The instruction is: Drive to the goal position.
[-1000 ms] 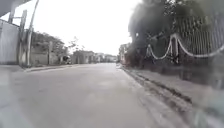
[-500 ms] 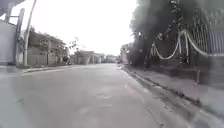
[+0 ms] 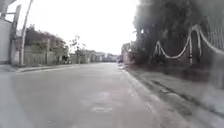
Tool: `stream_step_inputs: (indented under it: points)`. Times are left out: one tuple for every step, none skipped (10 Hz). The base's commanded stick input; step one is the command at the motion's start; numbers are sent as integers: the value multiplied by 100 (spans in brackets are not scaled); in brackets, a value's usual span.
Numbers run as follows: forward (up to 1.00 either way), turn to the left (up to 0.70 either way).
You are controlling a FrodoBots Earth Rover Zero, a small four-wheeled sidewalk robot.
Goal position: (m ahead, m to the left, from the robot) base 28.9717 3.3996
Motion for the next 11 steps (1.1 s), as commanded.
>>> stream_step_inputs:
  points:
    - [100, -7]
    - [100, -7]
    - [100, -5]
    - [100, -21]
    - [100, -40]
    - [100, -39]
    - [100, -6]
    - [100, -2]
    - [100, -3]
    - [100, -3]
    - [100, -3]
